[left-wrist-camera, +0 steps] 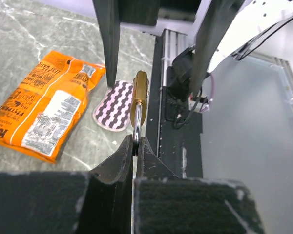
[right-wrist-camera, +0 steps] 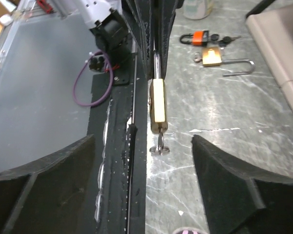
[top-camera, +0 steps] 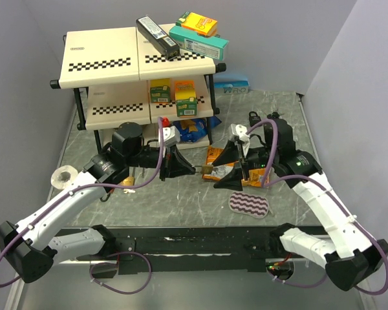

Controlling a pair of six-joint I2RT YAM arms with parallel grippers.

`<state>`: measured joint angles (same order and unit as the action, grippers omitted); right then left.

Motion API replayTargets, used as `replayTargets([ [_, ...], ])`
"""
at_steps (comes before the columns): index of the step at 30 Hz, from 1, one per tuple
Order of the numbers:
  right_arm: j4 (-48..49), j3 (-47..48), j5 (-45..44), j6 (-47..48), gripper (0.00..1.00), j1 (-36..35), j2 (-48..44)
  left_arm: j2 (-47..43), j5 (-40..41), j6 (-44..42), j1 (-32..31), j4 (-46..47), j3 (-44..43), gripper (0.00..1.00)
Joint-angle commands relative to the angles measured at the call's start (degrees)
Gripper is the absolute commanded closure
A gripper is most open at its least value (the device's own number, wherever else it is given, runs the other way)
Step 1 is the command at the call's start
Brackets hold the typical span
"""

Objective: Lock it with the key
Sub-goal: Lock the lock.

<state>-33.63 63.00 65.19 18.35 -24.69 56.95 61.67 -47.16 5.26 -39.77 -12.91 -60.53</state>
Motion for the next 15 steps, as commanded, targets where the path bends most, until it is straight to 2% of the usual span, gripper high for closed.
replayTargets([
  [1,2.24,2.74,0.64,2.92,0.22,-2.82,1.41,-0.06,-3.12,2.83,0.13,5.17,-3.19,0.99],
  [4,3.56,3.09,0.12,2.57,0.33,-4.4,2.38,0.2,-2.86,2.92,0.13,5.26,-3.45,0.99],
  [9,4.88,3.44,-0.15,1.78,0.39,-5.28,2.9,0.03,-2.5,2.74,0.04,4.91,-3.45,0.99],
  [15,5.15,3.88,-0.33,1.51,0.57,-6.42,3.52,0.12,-1.97,3.36,0.04,5.88,-2.92,0.99],
])
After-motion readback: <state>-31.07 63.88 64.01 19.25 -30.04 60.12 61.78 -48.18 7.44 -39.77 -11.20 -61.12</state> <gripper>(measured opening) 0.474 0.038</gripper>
